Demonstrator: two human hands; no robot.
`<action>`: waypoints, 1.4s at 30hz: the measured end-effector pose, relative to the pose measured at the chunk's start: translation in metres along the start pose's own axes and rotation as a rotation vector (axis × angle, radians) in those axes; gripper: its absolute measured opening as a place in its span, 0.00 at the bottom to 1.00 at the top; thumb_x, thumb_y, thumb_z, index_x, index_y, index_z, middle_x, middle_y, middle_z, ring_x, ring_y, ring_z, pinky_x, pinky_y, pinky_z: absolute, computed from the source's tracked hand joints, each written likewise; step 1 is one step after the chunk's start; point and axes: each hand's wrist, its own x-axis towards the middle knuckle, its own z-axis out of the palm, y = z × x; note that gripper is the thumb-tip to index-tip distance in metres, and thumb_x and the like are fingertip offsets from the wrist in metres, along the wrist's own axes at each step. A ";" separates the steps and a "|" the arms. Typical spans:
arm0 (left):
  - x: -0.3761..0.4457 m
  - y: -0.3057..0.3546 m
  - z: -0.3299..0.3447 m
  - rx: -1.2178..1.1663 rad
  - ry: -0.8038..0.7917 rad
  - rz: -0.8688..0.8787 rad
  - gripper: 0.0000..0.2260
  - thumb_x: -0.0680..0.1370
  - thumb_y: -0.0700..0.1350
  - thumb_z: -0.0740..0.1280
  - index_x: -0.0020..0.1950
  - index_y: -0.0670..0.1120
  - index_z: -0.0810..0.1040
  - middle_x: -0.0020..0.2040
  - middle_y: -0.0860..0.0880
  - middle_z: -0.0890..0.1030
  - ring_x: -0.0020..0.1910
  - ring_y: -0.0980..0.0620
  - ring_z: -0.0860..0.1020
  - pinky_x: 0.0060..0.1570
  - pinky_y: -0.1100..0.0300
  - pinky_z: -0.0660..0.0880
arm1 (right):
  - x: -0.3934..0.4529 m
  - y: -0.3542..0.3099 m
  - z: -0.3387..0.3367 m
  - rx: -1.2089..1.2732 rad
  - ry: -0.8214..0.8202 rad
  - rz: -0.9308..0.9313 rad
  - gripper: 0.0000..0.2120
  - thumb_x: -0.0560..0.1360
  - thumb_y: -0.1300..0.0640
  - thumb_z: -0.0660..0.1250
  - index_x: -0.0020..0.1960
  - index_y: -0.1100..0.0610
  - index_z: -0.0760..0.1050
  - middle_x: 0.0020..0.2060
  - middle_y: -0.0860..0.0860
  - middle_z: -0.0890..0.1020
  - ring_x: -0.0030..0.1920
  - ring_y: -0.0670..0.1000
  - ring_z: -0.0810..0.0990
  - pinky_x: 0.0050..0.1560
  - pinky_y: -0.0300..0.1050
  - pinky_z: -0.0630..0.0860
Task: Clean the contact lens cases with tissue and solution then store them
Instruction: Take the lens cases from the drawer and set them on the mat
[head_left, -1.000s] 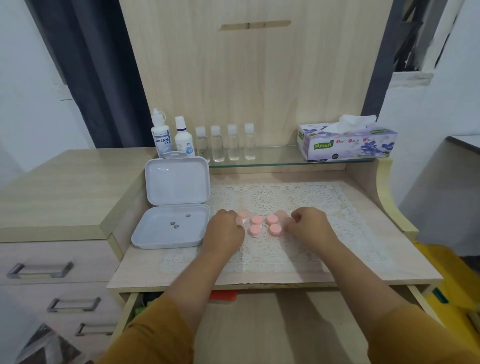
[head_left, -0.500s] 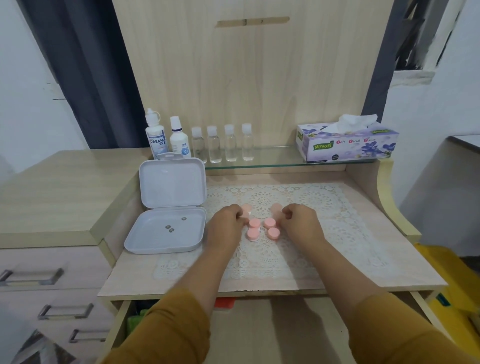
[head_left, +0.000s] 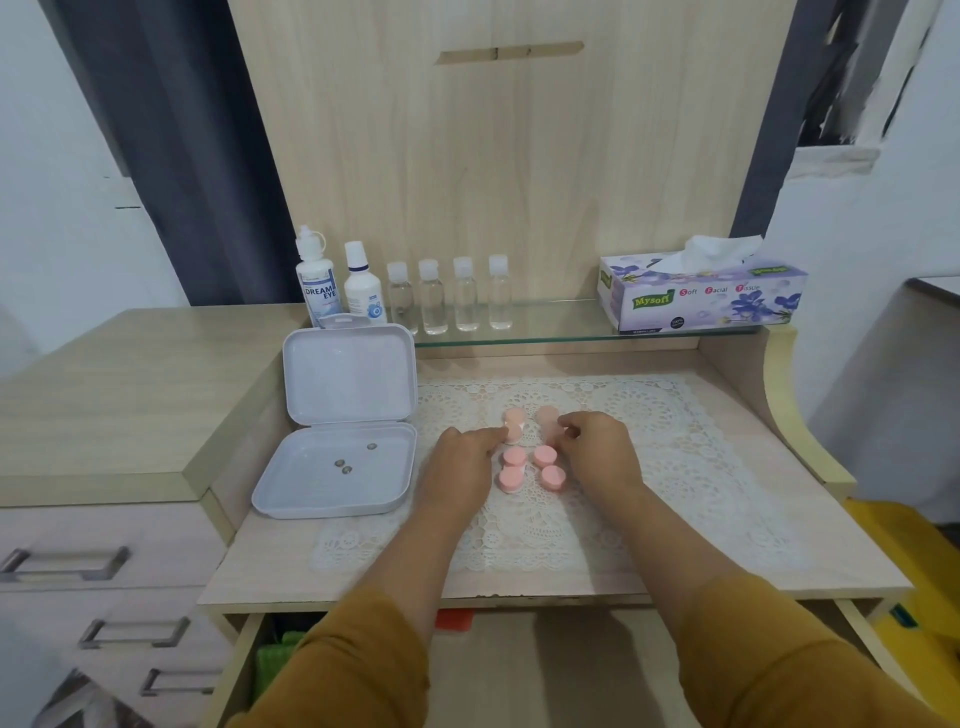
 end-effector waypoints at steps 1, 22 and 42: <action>-0.001 0.001 -0.001 -0.001 -0.004 -0.003 0.21 0.80 0.40 0.55 0.67 0.59 0.73 0.51 0.45 0.75 0.49 0.45 0.75 0.54 0.53 0.74 | 0.000 0.000 0.000 0.005 -0.004 -0.005 0.15 0.76 0.61 0.66 0.62 0.61 0.78 0.56 0.56 0.81 0.54 0.55 0.78 0.54 0.45 0.73; -0.022 0.015 -0.016 0.073 -0.058 0.184 0.07 0.67 0.51 0.64 0.41 0.53 0.68 0.33 0.54 0.72 0.37 0.49 0.73 0.38 0.54 0.72 | -0.049 0.001 -0.014 0.028 -0.109 -0.159 0.03 0.71 0.56 0.65 0.45 0.51 0.73 0.42 0.47 0.76 0.41 0.48 0.76 0.39 0.41 0.72; -0.021 0.013 -0.013 0.113 0.064 0.163 0.06 0.71 0.45 0.63 0.48 0.49 0.73 0.44 0.56 0.72 0.47 0.52 0.71 0.42 0.56 0.70 | -0.017 0.022 -0.005 -0.020 0.090 -0.072 0.06 0.77 0.60 0.63 0.53 0.57 0.73 0.48 0.52 0.77 0.47 0.51 0.76 0.44 0.44 0.72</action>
